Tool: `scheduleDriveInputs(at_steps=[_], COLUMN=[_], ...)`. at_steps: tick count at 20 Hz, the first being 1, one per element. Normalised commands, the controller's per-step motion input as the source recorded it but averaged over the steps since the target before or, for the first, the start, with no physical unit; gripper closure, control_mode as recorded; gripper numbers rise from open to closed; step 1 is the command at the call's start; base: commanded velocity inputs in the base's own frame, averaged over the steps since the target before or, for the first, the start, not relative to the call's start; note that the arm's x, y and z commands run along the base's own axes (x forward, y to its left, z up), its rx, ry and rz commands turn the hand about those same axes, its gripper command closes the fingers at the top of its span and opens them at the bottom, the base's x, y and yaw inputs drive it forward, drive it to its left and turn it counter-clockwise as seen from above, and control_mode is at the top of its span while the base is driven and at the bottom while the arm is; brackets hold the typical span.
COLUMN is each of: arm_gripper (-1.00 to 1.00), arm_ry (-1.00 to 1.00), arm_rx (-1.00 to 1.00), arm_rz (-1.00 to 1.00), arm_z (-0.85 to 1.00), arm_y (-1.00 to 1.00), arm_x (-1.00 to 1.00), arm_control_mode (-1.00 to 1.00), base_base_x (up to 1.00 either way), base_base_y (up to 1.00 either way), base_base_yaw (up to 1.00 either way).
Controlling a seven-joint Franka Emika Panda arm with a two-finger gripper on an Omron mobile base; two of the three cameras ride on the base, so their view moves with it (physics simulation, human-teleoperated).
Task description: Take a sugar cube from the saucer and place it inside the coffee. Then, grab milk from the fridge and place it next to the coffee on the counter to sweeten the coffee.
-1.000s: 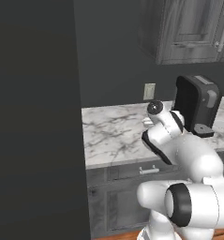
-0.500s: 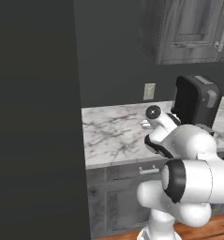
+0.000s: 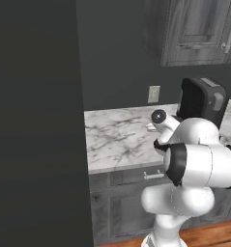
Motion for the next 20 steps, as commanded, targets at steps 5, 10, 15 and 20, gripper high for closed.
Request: scheduleDriveInputs(at_steps=[5,10,15,20], arm_gripper=[1.00,1.00,1.00,-1.00], arm_ry=[-0.06,-0.14,-0.10,-0.05], arm_rx=[0.01,0.02,0.01,0.01], arm_rz=[-0.01,0.00,0.00,0.00], arm_z=[-0.15,-0.20,-0.03,-0.04], arm_y=[-0.11,0.00,0.00,0.00], arm_x=[0.07,0.00,0.01,0.00], arm_control_mode=[-1.00,-1.00,-1.00,-1.00], base_base_x=[0.00,0.00,0.00,0.00], base_base_y=[0.00,0.00,0.00,0.00], base_base_yaw=[0.00,0.00,0.00,0.00])
